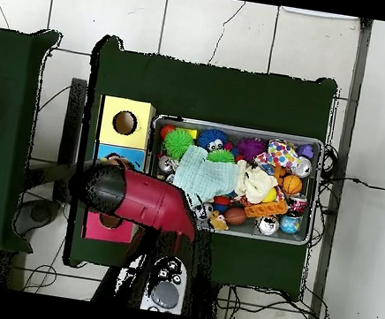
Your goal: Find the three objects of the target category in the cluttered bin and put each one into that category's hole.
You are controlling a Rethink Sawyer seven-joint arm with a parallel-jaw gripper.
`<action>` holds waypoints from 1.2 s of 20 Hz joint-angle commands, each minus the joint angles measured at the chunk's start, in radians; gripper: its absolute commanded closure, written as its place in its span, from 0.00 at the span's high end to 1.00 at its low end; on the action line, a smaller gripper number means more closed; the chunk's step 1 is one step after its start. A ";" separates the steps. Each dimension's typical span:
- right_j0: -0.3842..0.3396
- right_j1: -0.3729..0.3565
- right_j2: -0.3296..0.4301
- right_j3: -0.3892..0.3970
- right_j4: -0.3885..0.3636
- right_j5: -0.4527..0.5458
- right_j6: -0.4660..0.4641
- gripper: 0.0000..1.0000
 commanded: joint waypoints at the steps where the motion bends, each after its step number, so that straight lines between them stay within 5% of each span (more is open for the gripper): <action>1: -0.067 -0.084 0.006 -0.041 -0.015 0.193 0.086 1.00; 7: -0.154 -0.053 0.036 -0.042 -0.063 0.143 -0.012 1.00; 12: -0.324 -0.006 0.104 -0.062 -0.129 0.109 -0.193 1.00; 24: -0.393 0.164 0.128 -0.222 -0.326 0.059 -0.095 1.00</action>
